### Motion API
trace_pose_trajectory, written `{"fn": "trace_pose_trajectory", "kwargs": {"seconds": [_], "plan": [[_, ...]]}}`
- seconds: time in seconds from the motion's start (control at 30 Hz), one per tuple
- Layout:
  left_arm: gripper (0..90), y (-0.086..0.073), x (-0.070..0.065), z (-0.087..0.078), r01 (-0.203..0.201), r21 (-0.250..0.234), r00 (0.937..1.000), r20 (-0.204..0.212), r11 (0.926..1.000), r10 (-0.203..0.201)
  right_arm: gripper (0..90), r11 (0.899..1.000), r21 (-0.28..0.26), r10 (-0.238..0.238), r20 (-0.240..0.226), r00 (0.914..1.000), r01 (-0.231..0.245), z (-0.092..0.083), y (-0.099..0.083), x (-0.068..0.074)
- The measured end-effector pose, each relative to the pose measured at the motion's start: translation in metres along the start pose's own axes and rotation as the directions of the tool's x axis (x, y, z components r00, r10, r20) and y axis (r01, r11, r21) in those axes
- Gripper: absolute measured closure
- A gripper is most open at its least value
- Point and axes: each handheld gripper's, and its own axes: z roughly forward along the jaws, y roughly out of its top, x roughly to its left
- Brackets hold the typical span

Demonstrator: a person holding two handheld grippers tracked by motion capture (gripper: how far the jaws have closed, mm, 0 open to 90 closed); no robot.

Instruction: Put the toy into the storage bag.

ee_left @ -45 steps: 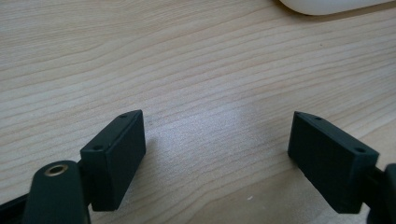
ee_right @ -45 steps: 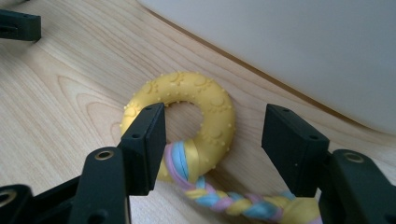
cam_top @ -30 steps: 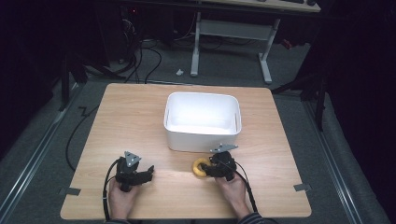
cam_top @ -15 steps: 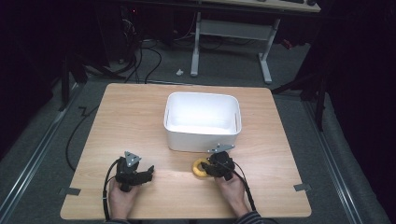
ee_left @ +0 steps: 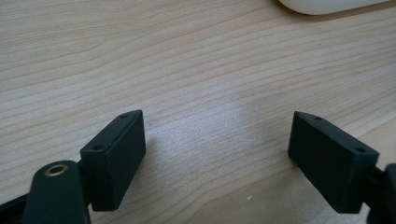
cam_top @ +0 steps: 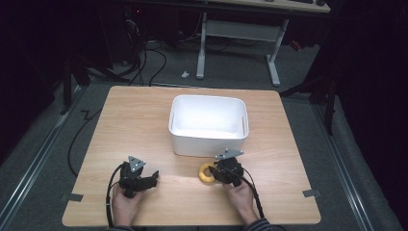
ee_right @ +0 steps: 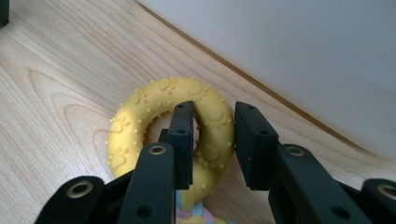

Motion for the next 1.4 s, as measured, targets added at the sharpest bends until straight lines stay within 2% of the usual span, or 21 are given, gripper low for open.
{"fn": "trace_pose_trajectory", "kwargs": {"seconds": [0.4, 1.4], "plan": [[19.4, 0.0, 0.0, 0.0, 0.0, 0.0, 1.0, 0.0, 1.0, 0.0, 70.0, 0.999, -0.033, 0.005, 0.004, 1.0, -0.005, -0.016, -0.004, -0.004], [19.4, 0.0, 0.0, 0.0, 0.0, 0.0, 1.0, 0.0, 1.0, 0.0, 70.1, 0.998, -0.064, 0.019, 0.07, 0.9974, -0.014, -0.069, -0.025, -0.036]]}}
